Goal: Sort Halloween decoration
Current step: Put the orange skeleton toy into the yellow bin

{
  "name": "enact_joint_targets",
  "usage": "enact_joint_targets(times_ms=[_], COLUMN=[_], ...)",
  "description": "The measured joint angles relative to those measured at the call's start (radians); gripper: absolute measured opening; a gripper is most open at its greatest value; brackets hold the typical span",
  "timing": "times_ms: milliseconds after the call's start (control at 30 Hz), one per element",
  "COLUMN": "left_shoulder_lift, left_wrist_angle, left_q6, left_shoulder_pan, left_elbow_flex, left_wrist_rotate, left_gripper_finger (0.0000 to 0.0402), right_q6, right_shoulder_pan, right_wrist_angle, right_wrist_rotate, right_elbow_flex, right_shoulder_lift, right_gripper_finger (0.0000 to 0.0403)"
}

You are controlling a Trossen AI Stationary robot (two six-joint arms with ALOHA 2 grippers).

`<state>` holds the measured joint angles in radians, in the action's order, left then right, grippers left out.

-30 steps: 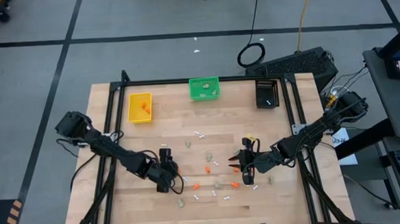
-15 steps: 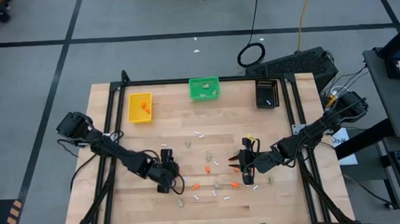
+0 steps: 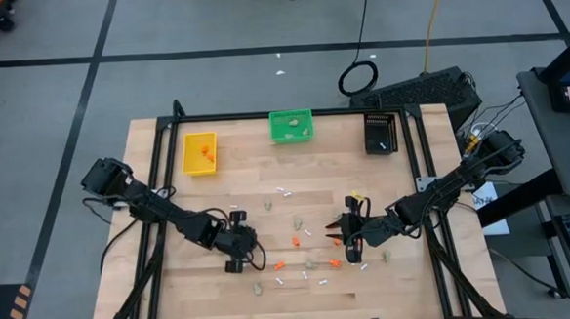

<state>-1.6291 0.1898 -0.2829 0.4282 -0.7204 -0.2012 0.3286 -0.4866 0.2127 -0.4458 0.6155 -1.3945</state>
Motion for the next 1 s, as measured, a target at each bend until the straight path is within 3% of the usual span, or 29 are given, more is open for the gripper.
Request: enact_joint_targets(times_ms=[367, 733, 1000], left_shoulder_lift=[0.0, 0.008, 0.108], left_wrist_angle=[0.004, 0.018, 0.004], left_q6=[0.009, 0.054, 0.115], left_shoulder_pan=[-0.001, 0.008, 0.01], left_elbow_flex=[0.0, -0.03, -0.034], left_wrist_rotate=[-0.001, 0.0, -0.092], left_gripper_finger=[0.004, 0.0035, 0.0035], right_q6=[0.0, 0.0, 0.0], right_shoulder_pan=[0.0, 0.0, 0.0], right_wrist_angle=[0.0, 0.0, 0.0], right_wrist_rotate=[0.0, 0.0, 0.0], right_elbow_flex=[0.0, 0.0, 0.0], right_shoulder_lift=[0.0, 0.0, 0.0], right_gripper_finger=[0.0089, 0.0089, 0.0089])
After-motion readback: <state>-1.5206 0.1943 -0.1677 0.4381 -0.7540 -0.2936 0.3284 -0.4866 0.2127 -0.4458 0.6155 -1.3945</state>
